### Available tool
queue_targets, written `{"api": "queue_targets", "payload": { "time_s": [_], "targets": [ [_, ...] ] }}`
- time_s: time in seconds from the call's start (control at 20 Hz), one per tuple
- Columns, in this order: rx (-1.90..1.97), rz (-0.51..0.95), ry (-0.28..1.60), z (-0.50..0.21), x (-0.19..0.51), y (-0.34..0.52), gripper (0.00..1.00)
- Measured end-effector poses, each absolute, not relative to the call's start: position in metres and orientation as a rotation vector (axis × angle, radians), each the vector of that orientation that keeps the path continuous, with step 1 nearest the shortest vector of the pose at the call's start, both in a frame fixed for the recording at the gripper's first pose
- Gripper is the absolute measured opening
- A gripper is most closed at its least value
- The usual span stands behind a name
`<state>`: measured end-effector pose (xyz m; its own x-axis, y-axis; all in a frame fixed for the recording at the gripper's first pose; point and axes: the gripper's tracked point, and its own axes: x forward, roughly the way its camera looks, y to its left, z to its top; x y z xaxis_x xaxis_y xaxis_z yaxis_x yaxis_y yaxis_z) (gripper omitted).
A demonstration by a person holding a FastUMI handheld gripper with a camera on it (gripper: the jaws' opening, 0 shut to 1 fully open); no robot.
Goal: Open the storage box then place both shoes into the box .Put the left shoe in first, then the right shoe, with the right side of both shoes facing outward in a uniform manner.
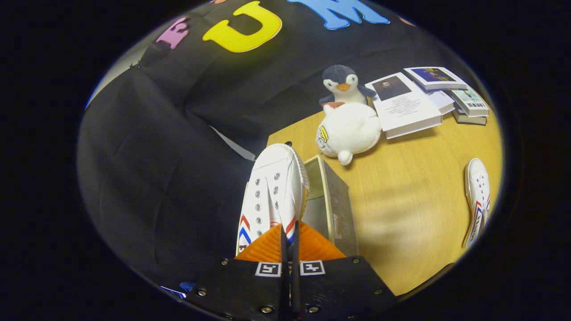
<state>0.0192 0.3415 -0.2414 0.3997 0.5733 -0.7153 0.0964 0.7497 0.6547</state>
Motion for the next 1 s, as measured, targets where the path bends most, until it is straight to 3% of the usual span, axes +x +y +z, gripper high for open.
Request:
{"api": "queue_targets", "payload": {
  "time_s": [0.95, 1.0],
  "targets": [
    [0.548, 0.34, 1.274, -0.307, -0.007, 0.421, 0.01],
    [0.573, 0.378, 1.255, -0.304, -0.005, 0.428, 0.06]
  ]
}}
